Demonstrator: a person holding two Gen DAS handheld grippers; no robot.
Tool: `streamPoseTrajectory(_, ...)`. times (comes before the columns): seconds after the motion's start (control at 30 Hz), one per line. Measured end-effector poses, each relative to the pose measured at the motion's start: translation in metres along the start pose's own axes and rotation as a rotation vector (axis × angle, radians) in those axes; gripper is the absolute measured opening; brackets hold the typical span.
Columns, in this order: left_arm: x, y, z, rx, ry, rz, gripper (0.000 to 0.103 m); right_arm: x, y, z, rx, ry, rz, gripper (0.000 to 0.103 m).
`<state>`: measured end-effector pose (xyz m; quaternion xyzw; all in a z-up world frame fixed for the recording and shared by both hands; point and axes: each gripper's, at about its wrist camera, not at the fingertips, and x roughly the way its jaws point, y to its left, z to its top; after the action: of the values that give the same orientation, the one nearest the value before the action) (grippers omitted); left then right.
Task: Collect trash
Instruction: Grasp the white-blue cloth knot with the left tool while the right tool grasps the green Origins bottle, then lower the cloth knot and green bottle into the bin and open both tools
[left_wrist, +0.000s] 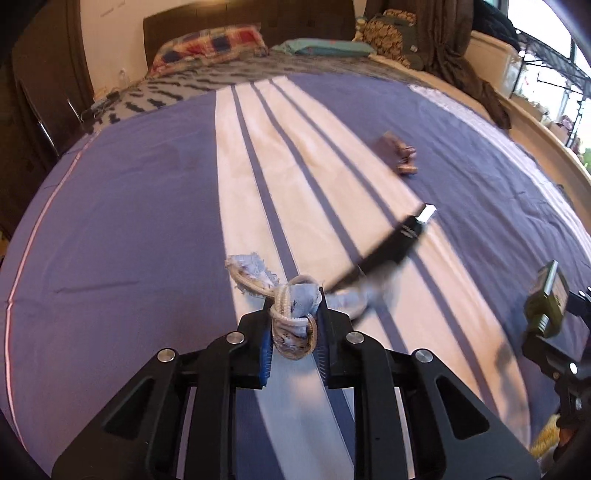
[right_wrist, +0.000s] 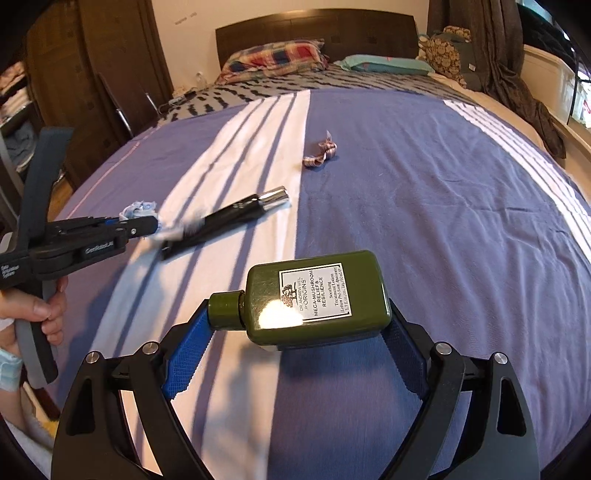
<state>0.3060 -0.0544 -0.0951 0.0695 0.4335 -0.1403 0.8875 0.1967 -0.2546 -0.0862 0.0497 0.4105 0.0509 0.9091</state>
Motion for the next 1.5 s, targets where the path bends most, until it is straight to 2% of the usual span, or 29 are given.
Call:
streamPoseTrajectory(0.13,-0.047,-0.009,-0.021,0.009,-0.050,-0.003,0.018,-0.031,0.009,-0.011,-0.018,-0.030,0.009,0.088)
streamPoseTrajectory(0.4,-0.134,-0.025,-0.086,0.006,-0.133,-0.004,0.018,-0.102,0.026,-0.048,-0.058,-0.096,0.030,0.088)
streamPoseTrajectory(0.5,-0.154,-0.028,-0.109,-0.008,-0.157,-0.034,0.018,-0.122,0.029,-0.065,-0.067,-0.113,0.032,0.088)
streamPoseTrajectory(0.7,-0.186,-0.042,-0.170,-0.006,-0.178,-0.046,0.018,-0.146,0.037,-0.111,-0.080,-0.100,0.045,0.088)
streamPoseTrajectory(0.87,-0.186,-0.053,-0.213,-0.008,-0.125,-0.074,0.019,-0.146,0.038,-0.144,-0.058,-0.064,0.047,0.088)
streamPoseTrajectory(1.1,-0.168,-0.061,-0.266,-0.028,-0.016,-0.080,0.019,-0.121,0.040,-0.195,-0.001,0.062,0.076,0.088)
streamPoseTrajectory(1.3,-0.137,-0.063,-0.296,-0.041,0.092,-0.079,0.019,-0.096,0.047,-0.224,0.007,0.155,0.097,0.088)
streamPoseTrajectory(1.5,-0.091,-0.064,-0.325,-0.038,0.219,-0.078,0.019,-0.068,0.053,-0.244,-0.006,0.244,0.081,0.088)
